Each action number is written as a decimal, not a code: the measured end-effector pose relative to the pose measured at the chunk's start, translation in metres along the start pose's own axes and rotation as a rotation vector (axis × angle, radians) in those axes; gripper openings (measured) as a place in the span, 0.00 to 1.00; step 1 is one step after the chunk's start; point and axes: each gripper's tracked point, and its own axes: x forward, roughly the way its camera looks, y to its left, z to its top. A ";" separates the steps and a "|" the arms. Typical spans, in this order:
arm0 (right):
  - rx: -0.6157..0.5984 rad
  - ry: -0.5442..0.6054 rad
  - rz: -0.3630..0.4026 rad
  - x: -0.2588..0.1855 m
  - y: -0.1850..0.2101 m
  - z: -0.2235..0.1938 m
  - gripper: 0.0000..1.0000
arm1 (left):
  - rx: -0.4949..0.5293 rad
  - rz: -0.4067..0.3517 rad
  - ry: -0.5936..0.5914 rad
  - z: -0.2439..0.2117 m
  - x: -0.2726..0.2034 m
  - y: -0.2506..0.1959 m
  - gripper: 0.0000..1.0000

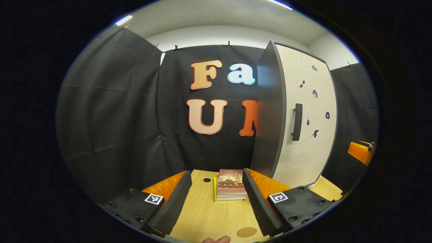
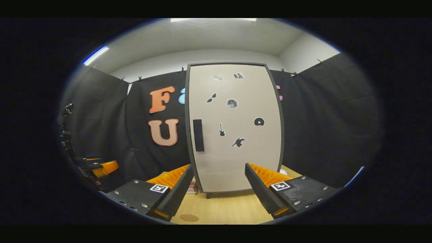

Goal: Open the cabinet door with the right hand, grasp the bottle in the cabinet with the left hand and place it on the coaster, then close the cabinet door with the right hand.

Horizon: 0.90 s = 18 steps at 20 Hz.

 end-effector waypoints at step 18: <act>-0.032 -0.042 0.039 0.144 0.052 0.034 0.94 | -0.007 -0.025 0.104 -0.047 0.023 0.034 0.98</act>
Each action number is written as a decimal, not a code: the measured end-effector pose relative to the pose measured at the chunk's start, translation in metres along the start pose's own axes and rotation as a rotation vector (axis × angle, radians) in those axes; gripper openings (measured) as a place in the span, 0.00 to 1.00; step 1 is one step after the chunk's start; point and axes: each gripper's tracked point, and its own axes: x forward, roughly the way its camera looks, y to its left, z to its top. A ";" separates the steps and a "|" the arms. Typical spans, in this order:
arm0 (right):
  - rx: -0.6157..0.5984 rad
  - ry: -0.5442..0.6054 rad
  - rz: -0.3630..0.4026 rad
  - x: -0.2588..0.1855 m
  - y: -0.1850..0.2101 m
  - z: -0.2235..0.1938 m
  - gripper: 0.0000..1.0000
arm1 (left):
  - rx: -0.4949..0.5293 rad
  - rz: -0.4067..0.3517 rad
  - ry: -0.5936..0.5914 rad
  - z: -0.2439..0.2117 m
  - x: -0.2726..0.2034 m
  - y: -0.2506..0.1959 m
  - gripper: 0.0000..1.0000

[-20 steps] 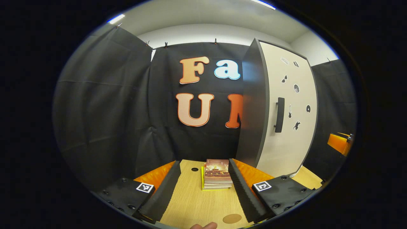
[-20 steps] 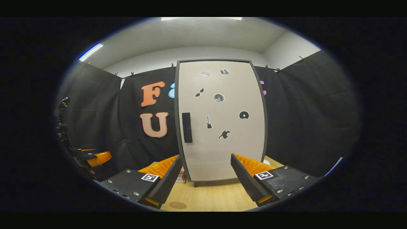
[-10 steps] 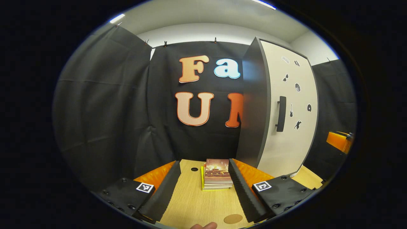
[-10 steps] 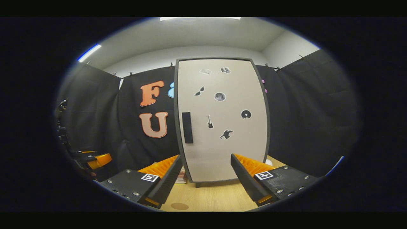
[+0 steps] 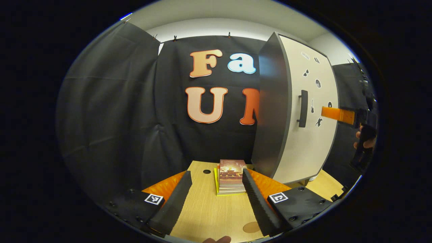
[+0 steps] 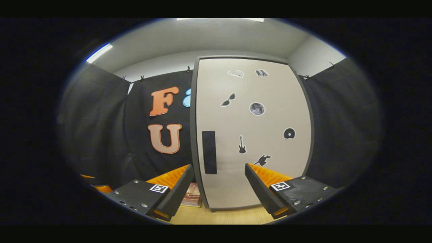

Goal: Open the cabinet door with the right hand, grasp the bottle in the cabinet with the left hand and place it on the coaster, then close the cabinet door with the right hand.

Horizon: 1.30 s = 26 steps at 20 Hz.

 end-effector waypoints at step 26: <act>0.055 0.067 -0.069 0.057 0.014 -0.010 0.22 | 0.002 0.075 0.069 -0.026 0.026 0.074 0.98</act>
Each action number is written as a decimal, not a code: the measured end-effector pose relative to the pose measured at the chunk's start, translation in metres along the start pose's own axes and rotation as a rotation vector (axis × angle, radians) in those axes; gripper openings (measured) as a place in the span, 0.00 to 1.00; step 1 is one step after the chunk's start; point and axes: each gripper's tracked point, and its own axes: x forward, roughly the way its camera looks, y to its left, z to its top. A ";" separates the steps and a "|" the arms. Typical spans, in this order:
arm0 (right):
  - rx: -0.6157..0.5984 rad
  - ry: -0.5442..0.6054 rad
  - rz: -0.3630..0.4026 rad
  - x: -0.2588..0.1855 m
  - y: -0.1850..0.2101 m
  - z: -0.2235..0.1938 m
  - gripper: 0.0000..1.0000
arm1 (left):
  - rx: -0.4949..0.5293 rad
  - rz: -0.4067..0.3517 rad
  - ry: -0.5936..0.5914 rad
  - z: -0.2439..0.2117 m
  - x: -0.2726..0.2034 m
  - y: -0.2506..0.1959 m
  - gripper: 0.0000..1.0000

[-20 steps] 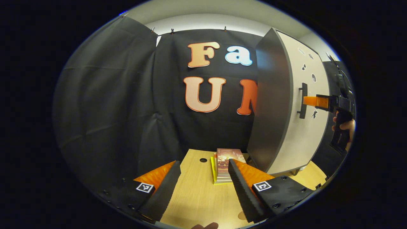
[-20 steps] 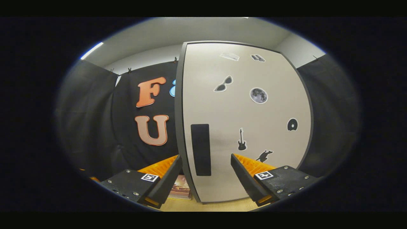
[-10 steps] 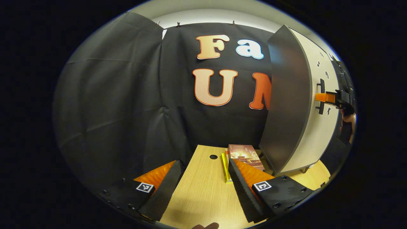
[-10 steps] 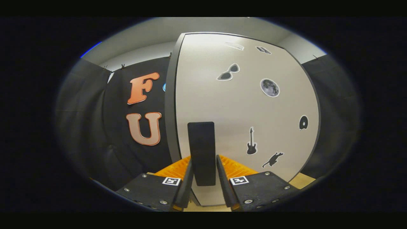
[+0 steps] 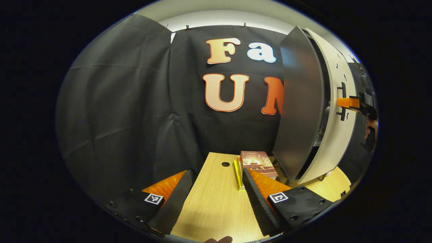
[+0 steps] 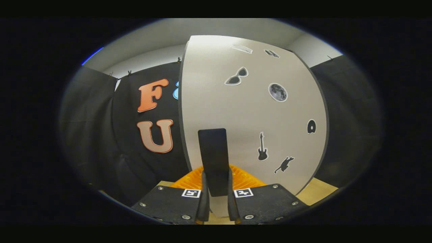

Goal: Open the cabinet door with the right hand, grasp the bottle in the cabinet with the left hand and place it on the coaster, then close the cabinet door with the right hand.

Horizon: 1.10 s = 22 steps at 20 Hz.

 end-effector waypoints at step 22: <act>0.024 -0.006 -0.035 -0.235 -0.226 0.010 0.17 | 0.061 -0.065 -0.029 -0.026 -0.163 -0.177 0.98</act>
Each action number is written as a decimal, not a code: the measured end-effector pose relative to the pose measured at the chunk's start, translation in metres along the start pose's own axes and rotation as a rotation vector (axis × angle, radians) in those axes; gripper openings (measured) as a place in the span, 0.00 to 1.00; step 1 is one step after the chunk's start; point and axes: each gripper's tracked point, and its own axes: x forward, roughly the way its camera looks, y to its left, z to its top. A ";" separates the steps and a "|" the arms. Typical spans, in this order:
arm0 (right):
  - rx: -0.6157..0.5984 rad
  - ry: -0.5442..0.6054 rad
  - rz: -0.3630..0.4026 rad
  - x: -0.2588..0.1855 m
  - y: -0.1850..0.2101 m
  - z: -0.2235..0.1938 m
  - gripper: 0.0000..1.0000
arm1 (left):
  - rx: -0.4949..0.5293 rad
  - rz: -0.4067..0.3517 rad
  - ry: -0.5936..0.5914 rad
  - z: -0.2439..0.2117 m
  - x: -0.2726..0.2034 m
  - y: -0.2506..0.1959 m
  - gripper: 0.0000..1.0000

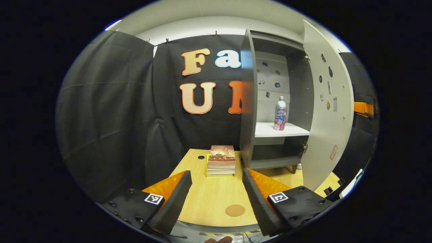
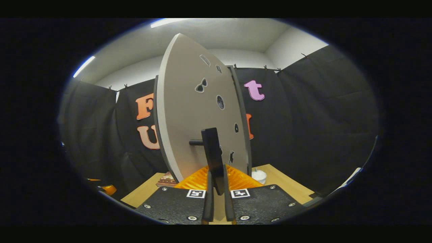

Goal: Open the cabinet door with the right hand, grasp the bottle in the cabinet with the left hand and place it on the coaster, then close the cabinet door with the right hand.

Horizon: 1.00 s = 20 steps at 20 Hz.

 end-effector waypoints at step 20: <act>0.009 -0.029 0.013 -0.023 -0.140 0.024 0.09 | 0.011 0.001 0.012 -0.002 -0.010 -0.046 0.98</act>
